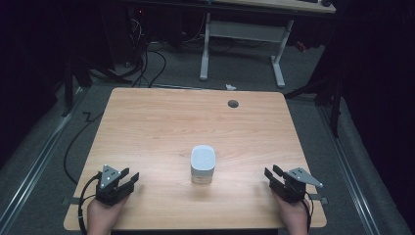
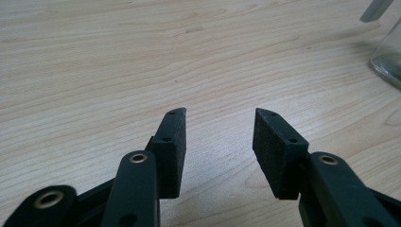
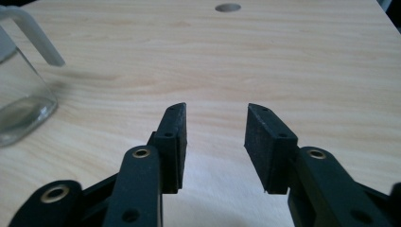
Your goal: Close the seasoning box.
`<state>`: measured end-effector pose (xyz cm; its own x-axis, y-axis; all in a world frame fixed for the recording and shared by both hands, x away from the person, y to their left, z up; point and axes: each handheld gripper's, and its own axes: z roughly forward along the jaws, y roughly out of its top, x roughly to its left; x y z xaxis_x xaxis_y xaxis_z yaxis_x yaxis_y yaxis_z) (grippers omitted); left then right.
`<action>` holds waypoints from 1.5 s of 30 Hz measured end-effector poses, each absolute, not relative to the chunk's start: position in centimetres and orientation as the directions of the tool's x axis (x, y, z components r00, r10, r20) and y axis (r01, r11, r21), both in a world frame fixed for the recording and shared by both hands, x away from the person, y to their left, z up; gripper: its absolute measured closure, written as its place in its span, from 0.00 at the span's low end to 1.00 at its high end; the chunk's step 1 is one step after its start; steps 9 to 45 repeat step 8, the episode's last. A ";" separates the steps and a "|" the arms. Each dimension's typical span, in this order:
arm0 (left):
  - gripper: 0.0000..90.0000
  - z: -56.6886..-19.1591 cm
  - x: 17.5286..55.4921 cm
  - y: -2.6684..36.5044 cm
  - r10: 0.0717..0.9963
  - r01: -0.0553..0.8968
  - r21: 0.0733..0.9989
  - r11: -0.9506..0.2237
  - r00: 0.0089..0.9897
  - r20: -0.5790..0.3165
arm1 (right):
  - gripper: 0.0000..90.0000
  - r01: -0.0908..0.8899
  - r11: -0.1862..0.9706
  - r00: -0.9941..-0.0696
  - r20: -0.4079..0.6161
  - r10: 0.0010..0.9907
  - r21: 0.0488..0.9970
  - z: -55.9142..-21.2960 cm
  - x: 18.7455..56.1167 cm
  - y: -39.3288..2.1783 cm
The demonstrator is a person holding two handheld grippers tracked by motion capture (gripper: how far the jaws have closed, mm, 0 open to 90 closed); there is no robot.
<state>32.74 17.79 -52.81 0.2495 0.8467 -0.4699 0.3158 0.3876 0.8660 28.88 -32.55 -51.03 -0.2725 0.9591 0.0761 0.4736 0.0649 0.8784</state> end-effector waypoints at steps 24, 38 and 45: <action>0.61 -52.7 31.8 16.7 0.856 0.308 0.893 0.329 0.303 -0.420 | 0.59 0.489 0.087 -0.281 0.063 0.958 0.868 -51.6 29.1 -32.3; 0.61 -52.7 31.8 16.7 0.856 0.308 0.893 0.329 0.303 -0.420 | 0.59 0.489 0.087 -0.281 0.063 0.958 0.868 -51.6 29.1 -32.3; 0.61 -52.7 31.8 16.7 0.856 0.308 0.893 0.329 0.303 -0.420 | 0.59 0.489 0.087 -0.281 0.063 0.958 0.868 -51.6 29.1 -32.3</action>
